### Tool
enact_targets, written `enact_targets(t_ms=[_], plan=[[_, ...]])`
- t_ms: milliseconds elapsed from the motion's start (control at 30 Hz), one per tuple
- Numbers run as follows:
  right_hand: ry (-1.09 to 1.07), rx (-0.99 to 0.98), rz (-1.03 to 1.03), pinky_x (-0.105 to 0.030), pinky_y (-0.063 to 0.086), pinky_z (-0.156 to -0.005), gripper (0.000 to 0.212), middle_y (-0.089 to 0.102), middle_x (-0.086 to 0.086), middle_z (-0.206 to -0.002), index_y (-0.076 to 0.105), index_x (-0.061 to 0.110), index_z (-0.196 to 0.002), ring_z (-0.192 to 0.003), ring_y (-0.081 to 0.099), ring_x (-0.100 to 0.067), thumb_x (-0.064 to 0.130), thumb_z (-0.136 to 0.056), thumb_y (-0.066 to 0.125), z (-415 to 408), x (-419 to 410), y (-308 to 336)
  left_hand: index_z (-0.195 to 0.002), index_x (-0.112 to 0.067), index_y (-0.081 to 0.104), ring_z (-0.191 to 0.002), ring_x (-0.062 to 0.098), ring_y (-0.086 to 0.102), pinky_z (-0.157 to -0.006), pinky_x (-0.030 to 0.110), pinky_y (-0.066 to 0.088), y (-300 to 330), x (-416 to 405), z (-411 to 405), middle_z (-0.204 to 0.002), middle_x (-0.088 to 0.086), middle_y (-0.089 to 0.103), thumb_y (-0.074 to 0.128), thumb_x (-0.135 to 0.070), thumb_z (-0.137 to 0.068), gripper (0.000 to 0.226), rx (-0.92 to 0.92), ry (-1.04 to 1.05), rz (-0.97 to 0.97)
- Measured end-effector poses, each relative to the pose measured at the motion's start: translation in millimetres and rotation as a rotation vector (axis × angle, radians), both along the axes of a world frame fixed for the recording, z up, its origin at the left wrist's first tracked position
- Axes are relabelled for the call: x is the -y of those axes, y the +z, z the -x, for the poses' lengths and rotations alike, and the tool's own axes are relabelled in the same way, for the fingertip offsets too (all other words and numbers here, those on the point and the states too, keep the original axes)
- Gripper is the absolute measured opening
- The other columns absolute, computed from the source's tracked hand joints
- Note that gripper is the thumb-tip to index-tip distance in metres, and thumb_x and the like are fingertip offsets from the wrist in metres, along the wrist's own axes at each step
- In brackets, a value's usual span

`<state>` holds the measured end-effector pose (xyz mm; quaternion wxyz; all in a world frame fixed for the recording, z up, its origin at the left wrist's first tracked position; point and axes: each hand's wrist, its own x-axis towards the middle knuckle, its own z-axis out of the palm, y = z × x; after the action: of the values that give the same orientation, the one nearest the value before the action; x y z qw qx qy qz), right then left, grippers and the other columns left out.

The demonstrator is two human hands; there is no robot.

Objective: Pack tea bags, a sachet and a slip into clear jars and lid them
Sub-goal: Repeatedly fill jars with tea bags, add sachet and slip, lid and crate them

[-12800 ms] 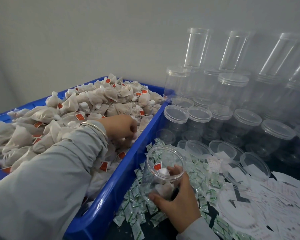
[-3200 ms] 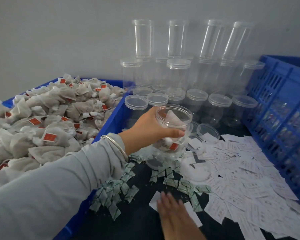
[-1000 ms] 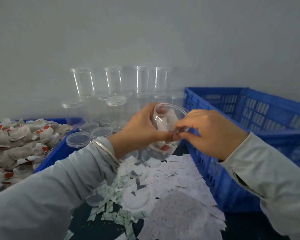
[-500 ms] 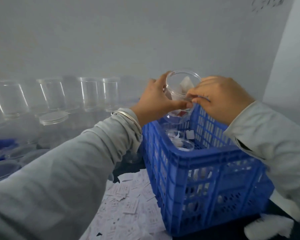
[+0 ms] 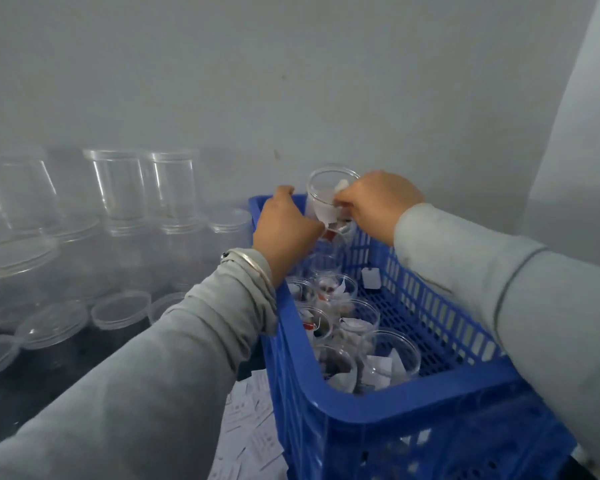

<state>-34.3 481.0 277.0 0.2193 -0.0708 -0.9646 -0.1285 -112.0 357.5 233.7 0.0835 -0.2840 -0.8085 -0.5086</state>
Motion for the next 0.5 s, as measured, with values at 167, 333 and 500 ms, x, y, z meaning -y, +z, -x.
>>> enact_targets(t_ms=[167, 333, 500], plan=[[-0.042, 0.078, 0.031, -0.029, 0.034, -0.067, 0.027, 0.06, -0.005, -0.099, 0.066, 0.026, -0.113, -0.078, 0.048, -0.023, 0.015, -0.092, 0.054, 51, -7, -5, -0.144, -0.009, 0.03, -0.113, 0.031, 0.054, -0.094, 0.045, 0.048, -2, 0, 10, -0.139, 0.013, 0.042, 0.059, -0.015, -0.086, 0.065, 0.124, 0.033, 0.028], [-0.211, 0.136, 0.102, -0.029, 0.042, -0.071, 0.025, 0.063, -0.01, -0.112, 0.067, 0.016, -0.111, -0.092, 0.06, -0.03, 0.012, -0.09, 0.054, 74, -43, -17, -0.147, -0.013, 0.025, -0.112, 0.036, 0.055, -0.095, 0.05, 0.047, -2, -2, 4, -0.146, 0.009, 0.036, 0.054, -0.017, -0.085, 0.068, 0.137, 0.006, 0.199], [-0.367, 0.276, 0.097, -0.033, 0.045, -0.069, 0.011, 0.063, -0.009, -0.112, 0.06, 0.014, -0.093, -0.099, 0.061, -0.03, 0.006, -0.088, 0.053, 70, -82, -47, -0.139, -0.012, 0.033, -0.111, 0.032, 0.054, -0.099, 0.05, 0.042, -1, -2, -2, -0.141, 0.009, 0.041, 0.053, -0.016, -0.084, 0.059, 0.086, 0.0, 0.288]])
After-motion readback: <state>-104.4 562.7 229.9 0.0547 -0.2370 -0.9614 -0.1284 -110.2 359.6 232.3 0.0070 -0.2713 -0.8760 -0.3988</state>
